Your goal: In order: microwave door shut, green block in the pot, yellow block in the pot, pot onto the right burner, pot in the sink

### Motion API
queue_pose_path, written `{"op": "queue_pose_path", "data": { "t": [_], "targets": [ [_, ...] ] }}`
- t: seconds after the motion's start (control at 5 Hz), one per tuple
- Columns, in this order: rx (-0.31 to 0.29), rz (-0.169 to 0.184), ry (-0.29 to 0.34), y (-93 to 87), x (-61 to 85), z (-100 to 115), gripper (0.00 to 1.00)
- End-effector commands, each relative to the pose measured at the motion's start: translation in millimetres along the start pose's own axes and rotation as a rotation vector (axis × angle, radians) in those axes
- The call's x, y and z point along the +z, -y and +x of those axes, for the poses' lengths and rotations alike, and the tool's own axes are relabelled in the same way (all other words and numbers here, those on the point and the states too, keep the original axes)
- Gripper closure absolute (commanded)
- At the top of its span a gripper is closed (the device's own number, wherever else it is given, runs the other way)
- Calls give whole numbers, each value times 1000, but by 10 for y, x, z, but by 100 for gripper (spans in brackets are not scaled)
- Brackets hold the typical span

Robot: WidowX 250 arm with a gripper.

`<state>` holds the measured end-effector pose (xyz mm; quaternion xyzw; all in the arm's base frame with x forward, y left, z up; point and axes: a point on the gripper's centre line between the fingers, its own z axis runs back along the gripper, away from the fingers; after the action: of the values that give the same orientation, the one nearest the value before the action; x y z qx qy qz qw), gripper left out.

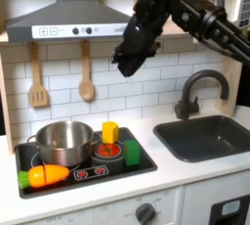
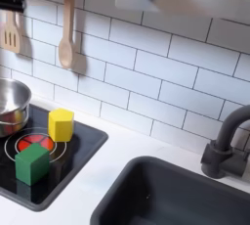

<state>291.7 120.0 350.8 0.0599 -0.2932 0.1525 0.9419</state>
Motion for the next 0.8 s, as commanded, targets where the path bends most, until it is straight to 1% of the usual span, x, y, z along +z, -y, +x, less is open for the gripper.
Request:
{"op": "queue_pose_path", "data": {
  "t": [0.0, 0.2, 0.4, 0.6],
  "targets": [
    [-10, 9, 86, -51, 38, 244, 100],
    [-17, 0, 135, -86, 60, 371, 100],
    [-13, -2, 169, -93, 80, 495, 100],
    [-2, -6, 189, -75, 78, 591, 100]
  ]
}}
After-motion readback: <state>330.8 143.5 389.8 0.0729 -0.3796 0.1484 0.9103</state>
